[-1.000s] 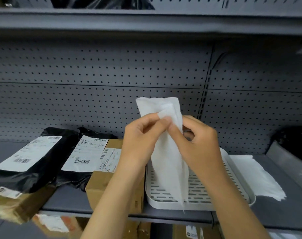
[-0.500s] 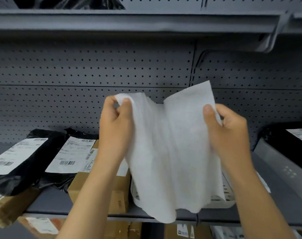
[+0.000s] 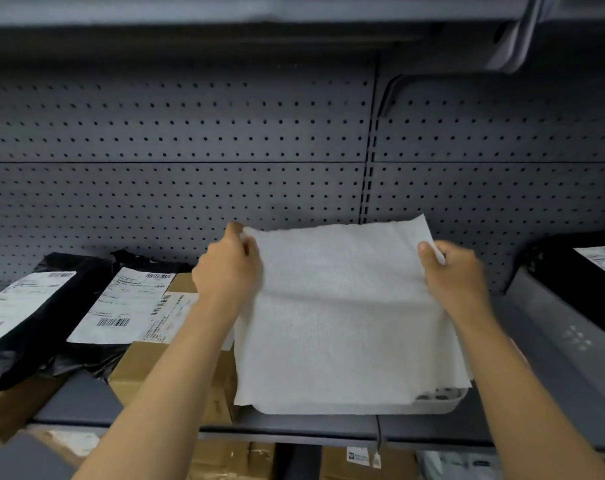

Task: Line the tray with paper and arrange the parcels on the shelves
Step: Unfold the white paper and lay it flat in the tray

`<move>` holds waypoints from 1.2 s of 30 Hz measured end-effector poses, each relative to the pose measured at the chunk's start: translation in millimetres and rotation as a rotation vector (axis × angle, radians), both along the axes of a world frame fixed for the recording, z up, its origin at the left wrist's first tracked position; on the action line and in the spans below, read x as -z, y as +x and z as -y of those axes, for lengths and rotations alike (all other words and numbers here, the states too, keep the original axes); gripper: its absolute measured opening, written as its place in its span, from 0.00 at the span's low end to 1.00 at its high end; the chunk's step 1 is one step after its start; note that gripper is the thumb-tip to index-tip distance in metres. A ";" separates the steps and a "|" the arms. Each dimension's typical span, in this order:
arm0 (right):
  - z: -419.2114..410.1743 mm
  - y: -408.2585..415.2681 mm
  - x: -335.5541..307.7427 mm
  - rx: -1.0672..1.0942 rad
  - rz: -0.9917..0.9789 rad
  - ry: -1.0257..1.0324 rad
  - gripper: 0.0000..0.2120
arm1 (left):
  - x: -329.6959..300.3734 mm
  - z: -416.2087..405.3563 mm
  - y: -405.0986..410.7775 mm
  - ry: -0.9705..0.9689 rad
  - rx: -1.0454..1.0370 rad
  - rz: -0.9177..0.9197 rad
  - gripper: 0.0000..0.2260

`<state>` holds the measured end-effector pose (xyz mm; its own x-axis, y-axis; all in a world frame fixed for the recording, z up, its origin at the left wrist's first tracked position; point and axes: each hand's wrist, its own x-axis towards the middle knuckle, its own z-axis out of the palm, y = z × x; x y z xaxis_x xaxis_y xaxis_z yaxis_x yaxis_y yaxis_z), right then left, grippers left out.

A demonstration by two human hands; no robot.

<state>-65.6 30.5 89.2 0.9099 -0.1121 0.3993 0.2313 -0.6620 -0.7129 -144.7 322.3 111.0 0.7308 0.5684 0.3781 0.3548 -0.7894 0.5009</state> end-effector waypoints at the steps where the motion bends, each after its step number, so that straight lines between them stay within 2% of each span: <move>1: 0.2 5.8 10.1 0.005 -0.036 -0.030 0.19 | 9.1 -0.5 5.1 0.033 -0.003 -0.052 0.11; 4: 0.6 19.6 36.4 0.016 -0.139 -0.098 0.19 | 27.0 -0.7 17.8 0.118 0.008 -0.219 0.12; 7: -1.4 24.4 49.7 0.010 -0.173 -0.159 0.19 | 33.4 2.0 26.9 0.215 0.022 -0.307 0.13; 11: -1.4 26.7 58.6 0.007 -0.167 -0.230 0.20 | 42.3 7.6 33.3 0.266 0.017 -0.308 0.14; 14: -1.4 23.2 54.8 -0.007 -0.248 -0.282 0.17 | 46.3 16.2 32.7 0.237 0.023 -0.273 0.20; 16: 0.8 13.6 45.1 0.031 -0.316 -0.383 0.23 | 43.6 27.5 29.8 0.248 0.070 -0.210 0.24; 19: -0.6 -5.5 31.5 0.100 -0.196 -0.496 0.23 | 37.9 57.7 18.2 0.317 0.149 -0.217 0.23; 21: -15.3 -18.5 28.9 -0.009 -0.122 -0.529 0.20 | 44.8 79.7 11.8 0.279 0.245 -0.380 0.24; 23: -37.2 -27.1 40.0 -0.221 -0.051 -0.526 0.18 | 59.0 94.5 12.5 0.198 0.325 -0.577 0.27; 25: -56.7 -28.9 60.4 -0.392 -0.018 -0.568 0.19 | 74.6 99.2 17.7 0.134 0.336 -0.688 0.28; 27: -64.1 -25.9 77.9 -0.455 -0.140 -0.637 0.22 | 87.9 97.8 21.9 0.110 0.333 -0.734 0.28; 30: -55.6 -18.4 99.3 -0.413 -0.402 -0.740 0.27 | 105.4 90.1 21.8 0.127 0.379 -0.731 0.28; 36: -43.1 -15.2 105.8 -0.332 -0.556 -0.771 0.27 | 131.3 69.3 18.2 0.147 0.385 -0.698 0.29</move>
